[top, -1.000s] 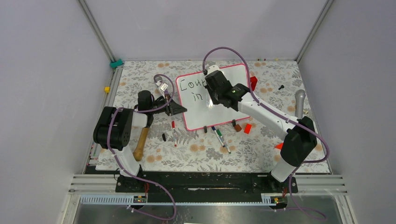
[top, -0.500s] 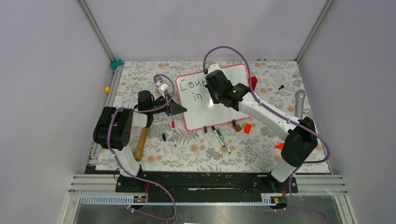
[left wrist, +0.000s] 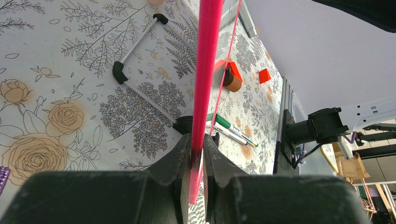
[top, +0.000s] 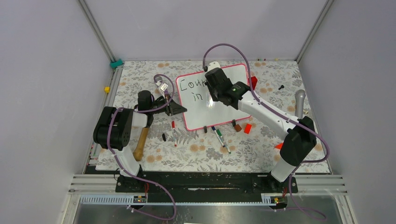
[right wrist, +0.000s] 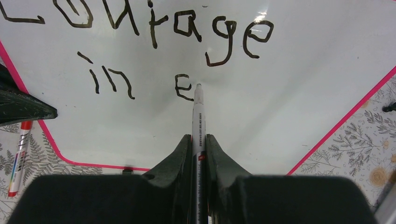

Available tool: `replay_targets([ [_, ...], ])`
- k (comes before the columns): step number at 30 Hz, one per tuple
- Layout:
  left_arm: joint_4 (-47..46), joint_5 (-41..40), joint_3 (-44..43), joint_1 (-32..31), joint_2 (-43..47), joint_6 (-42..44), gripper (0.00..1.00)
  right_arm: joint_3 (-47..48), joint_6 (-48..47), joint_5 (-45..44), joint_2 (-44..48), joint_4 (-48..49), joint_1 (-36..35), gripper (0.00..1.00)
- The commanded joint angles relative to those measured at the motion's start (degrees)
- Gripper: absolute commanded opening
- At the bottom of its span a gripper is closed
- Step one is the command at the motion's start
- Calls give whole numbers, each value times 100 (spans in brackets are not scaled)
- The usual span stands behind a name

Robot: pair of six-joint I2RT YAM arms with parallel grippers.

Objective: Write a sentence on the whiteboard

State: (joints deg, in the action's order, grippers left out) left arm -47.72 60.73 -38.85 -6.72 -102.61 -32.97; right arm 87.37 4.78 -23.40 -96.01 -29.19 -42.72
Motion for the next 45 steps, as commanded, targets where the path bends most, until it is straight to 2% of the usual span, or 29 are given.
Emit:
replay_targets([
  [1, -56, -287, 75, 120, 21, 83, 0, 292, -66, -210, -95, 130, 49, 0],
  [13, -45, -292, 78, 121, 25, 89, 0, 335, -67, -208, -258, 40, 61, 0],
  [34, -52, -293, 87, 123, 26, 83, 0, -353, 57, -53, 71, 2, 57, 0],
  [45, -44, -292, 87, 125, 30, 89, 0, -91, 4, -215, -86, -62, 67, 0],
])
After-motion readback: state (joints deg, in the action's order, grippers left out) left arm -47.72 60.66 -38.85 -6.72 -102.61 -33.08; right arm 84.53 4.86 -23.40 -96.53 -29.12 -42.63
